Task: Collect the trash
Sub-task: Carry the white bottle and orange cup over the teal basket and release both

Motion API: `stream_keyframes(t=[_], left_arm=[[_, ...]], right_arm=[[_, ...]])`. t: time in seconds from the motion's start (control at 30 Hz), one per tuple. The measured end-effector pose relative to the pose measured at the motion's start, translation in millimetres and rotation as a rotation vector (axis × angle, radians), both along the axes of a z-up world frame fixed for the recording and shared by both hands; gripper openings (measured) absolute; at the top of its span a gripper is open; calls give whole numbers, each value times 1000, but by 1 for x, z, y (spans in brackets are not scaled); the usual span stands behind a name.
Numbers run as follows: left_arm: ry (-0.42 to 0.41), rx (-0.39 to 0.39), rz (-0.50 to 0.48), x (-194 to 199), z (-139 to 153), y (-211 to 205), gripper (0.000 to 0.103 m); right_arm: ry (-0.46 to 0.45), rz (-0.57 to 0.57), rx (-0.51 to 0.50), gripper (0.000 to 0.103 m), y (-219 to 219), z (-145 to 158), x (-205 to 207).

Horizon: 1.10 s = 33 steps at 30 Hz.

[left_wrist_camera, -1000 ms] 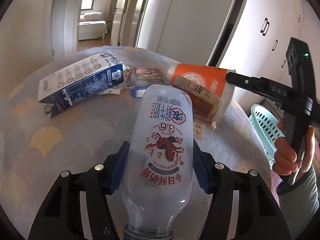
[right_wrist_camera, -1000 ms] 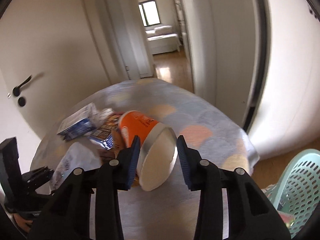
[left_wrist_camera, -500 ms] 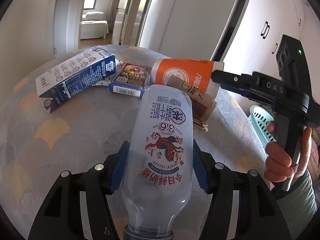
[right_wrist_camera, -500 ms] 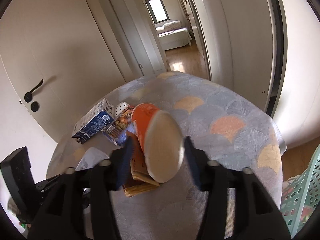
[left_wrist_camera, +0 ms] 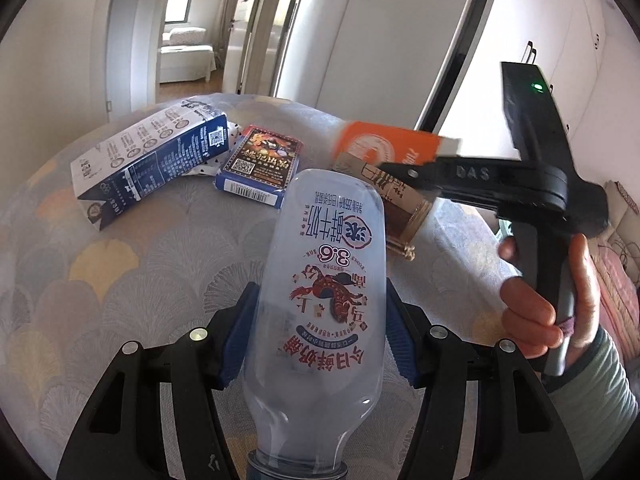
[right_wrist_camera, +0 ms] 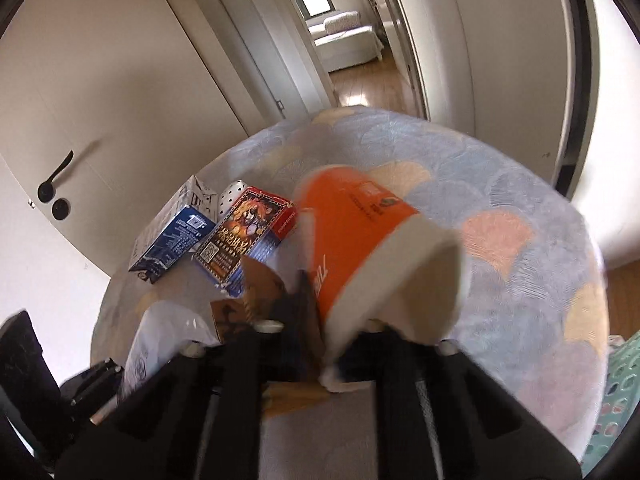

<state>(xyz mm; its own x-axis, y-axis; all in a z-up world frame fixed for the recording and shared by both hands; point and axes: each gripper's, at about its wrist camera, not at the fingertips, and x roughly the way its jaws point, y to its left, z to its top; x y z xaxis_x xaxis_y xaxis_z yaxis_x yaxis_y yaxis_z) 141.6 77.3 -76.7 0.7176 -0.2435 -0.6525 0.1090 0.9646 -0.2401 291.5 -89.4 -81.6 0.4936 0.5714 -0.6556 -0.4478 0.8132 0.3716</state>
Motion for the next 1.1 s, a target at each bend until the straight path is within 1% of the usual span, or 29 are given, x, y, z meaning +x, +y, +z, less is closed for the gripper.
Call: stream_keyframes(t=[0.1,0.2,0.3,0.33,0.4,0.6,0.63,0.73,0.87,0.93,1.03,1.1], left_arm=[[-10,-1,-2,-3,3,0,57],[-29,-23,-12,-8,10,-2,56],[-57,-27,-37,-13,25,-10,56],[-71,-30,-57,-16,32,-16,56],[-88,-29,-80,-17,40,-26,56],[-144,-51,-208,-13,70,-71,54],[-162,-49,-243,-12,76,-84,54],[-188,-49,-325,-8,87,-119,54],[-211,-53,-423,3,96,-169,54],[-209,-62,-479,10,98,-196,54],[-173,-74,-535,24,93,-230,54],[-135,-99,-570,34,88,-249,54]], right_arm=[[-55,-37,-20,2,-11,10,-17],[-110,-75,-24,2,-31,27,-40],[-158,-116,-30,2,-48,44,-57],[-185,-140,-26,2,-60,52,-67],[-207,-164,-16,2,-76,63,-78],[-271,-272,-22,2,-133,92,-113],[-292,-298,-25,2,-144,98,-121],[-317,-362,-24,2,-177,106,-136],[-314,-488,-59,2,-225,105,-148],[-286,-544,-66,2,-248,98,-150],[-213,-626,-70,2,-279,83,-147],[-149,-684,-65,2,-298,71,-143]])
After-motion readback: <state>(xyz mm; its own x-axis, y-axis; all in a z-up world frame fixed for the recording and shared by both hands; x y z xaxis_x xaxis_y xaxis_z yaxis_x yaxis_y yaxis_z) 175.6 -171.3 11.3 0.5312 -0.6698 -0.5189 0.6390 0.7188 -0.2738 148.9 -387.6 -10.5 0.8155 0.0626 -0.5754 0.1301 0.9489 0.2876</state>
